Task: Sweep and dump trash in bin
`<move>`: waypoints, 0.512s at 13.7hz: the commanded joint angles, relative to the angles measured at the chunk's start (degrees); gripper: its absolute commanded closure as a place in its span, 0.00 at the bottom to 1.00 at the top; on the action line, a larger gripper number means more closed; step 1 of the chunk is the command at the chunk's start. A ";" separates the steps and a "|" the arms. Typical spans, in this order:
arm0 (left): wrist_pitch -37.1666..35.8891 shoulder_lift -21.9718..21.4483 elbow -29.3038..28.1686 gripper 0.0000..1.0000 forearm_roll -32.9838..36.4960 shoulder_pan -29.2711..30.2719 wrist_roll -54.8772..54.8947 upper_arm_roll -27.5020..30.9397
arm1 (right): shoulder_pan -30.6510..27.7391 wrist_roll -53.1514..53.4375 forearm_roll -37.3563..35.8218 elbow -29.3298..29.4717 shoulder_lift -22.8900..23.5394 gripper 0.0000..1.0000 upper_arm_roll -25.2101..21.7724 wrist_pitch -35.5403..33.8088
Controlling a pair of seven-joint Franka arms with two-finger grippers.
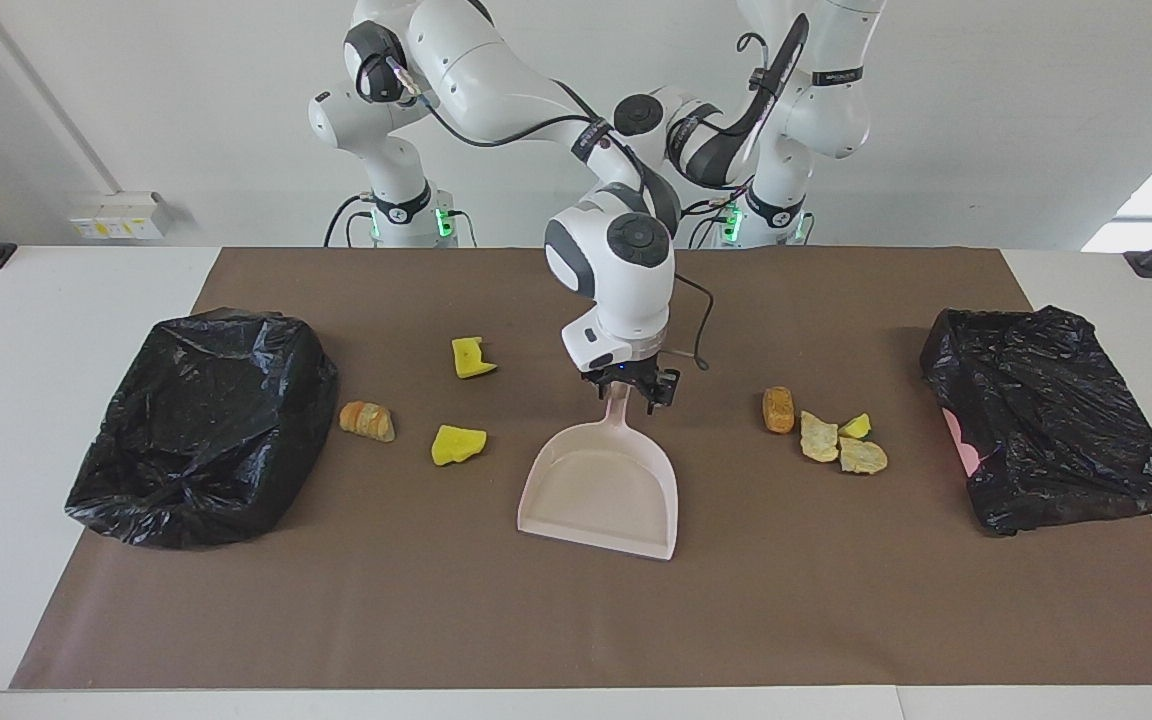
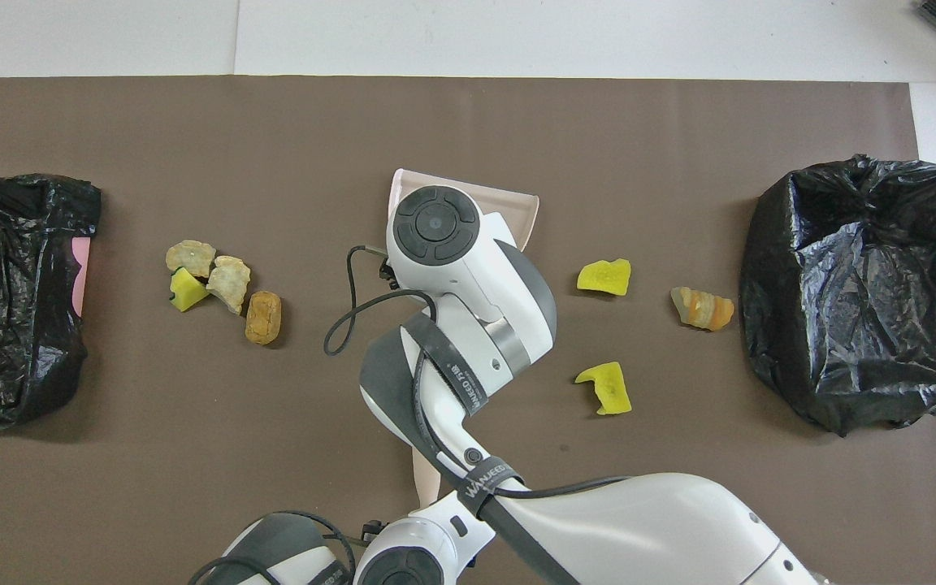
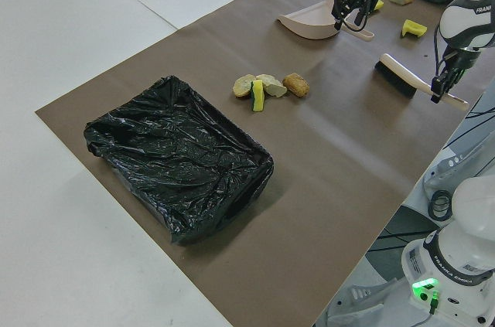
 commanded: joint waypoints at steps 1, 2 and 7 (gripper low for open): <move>-3.77 -1.42 1.27 1.00 -0.91 1.09 2.42 0.94 | 0.28 0.82 -0.18 -3.10 -1.46 0.38 -0.08 1.09; -8.31 -1.86 2.59 1.00 -0.91 2.32 4.69 1.03 | 0.28 0.82 -0.18 -3.19 -1.46 0.38 -0.08 1.00; -25.82 -11.51 3.83 1.00 -0.91 10.75 13.57 1.38 | 0.28 0.38 -1.15 -2.58 -1.55 1.00 -0.08 0.12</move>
